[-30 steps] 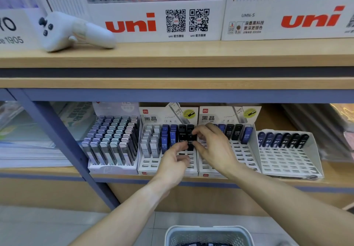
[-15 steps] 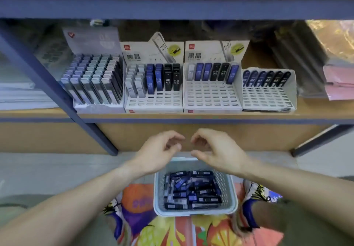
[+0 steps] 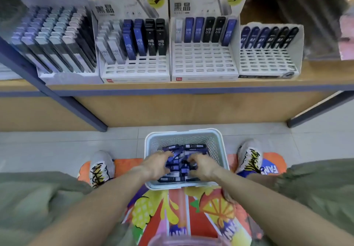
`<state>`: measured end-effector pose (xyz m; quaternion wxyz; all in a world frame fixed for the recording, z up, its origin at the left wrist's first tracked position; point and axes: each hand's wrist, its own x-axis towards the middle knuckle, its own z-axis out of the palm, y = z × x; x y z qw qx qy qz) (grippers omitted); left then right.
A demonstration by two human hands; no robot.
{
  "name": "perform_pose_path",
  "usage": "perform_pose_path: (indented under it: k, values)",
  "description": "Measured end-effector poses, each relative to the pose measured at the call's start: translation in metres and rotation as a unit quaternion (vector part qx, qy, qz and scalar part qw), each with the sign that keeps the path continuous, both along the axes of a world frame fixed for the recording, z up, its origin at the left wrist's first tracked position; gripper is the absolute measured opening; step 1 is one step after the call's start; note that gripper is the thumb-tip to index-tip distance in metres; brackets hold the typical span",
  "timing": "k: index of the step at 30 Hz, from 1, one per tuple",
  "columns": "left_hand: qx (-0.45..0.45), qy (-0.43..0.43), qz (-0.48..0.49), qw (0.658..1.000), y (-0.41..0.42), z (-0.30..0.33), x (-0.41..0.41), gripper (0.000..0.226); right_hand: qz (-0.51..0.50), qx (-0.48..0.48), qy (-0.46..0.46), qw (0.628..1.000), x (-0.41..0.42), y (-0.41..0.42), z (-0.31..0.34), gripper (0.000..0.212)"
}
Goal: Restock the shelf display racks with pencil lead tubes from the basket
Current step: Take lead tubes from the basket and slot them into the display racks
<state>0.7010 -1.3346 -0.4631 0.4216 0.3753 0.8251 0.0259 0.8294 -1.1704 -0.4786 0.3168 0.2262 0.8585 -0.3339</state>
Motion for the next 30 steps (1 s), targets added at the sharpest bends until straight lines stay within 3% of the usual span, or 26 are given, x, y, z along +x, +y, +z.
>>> perform_pose_path:
  k: [10, 16, 21, 26, 30]
  values:
    - [-0.094, 0.061, 0.028, 0.993, 0.010, -0.069, 0.023, 0.082, -0.095, -0.024, -0.037, 0.994, -0.023, -0.038, -0.061, 0.071]
    - [-0.050, 0.094, 0.024, 0.994, 0.010, -0.089, 0.024, 0.109, -0.129, -0.034, -0.019, 0.991, -0.022, -0.037, -0.077, 0.086]
    - [-0.006, 0.120, -0.030, 0.992, 0.009, -0.100, 0.021, 0.092, -0.035, 0.054, 0.070, 0.995, -0.030, -0.028, -0.079, 0.081]
    - [0.025, 0.144, -0.042, 0.988, 0.007, -0.105, 0.017, 0.073, 0.105, 0.097, 0.039, 0.989, -0.042, -0.012, -0.083, 0.094]
    - [0.018, 0.139, -0.039, 0.989, 0.008, -0.104, 0.018, 0.071, 0.136, 0.108, 0.041, 0.984, -0.044, -0.009, -0.084, 0.074]
